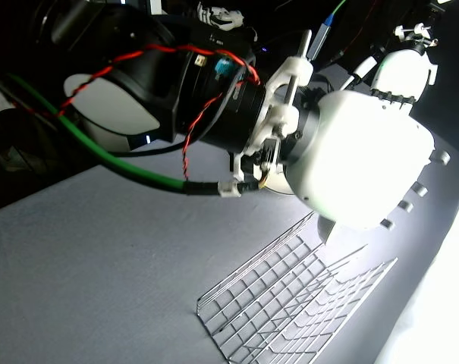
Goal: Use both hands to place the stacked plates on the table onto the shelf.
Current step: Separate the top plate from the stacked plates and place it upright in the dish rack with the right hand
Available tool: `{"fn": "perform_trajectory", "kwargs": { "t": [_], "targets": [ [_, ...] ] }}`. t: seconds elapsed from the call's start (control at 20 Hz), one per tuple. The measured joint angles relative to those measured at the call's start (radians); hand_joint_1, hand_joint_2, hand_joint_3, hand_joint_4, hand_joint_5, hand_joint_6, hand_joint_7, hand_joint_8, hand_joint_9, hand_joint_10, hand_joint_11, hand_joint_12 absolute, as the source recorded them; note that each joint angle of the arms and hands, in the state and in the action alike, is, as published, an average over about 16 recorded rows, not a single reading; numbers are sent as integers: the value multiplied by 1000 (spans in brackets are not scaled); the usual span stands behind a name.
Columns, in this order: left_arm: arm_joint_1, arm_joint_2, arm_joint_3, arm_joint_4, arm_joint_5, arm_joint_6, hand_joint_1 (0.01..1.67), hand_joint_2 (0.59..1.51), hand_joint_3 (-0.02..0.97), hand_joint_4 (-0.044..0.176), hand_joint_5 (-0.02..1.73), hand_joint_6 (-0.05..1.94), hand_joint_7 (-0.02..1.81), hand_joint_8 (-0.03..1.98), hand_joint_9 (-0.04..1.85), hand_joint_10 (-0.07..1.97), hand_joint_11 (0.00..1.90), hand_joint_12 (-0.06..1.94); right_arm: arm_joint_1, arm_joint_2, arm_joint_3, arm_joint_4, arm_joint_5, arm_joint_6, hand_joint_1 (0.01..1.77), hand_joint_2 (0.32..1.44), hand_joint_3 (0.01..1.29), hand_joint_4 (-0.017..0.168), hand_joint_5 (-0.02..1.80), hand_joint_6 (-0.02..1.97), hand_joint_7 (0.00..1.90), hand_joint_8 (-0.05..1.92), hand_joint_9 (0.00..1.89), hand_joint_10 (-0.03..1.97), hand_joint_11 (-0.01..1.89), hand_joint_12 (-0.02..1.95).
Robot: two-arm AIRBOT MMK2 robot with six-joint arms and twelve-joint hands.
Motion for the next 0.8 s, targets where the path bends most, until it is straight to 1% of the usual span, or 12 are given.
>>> {"fn": "perform_trajectory", "kwargs": {
  "t": [0.45, 0.8],
  "targets": [
    [2, -4, -5, 1, -1, 5, 14, 1150, 20, -3, 22, 7, 20, 13, 20, 7, 13, 14, -33, 30, 30, -15, 10, -3, 1401, 1003, 11, -7, 972, 841, 1130, 654, 1018, 972, 949, 1052],
    [2, -7, -6, 1, -3, 11, 14, 1151, 20, -3, 22, 7, 20, 13, 20, 6, 14, 14, -95, 58, 49, -31, 48, 0, 1398, 1003, 12, -8, 981, 838, 1130, 660, 1014, 971, 943, 1068]
  ]
}}
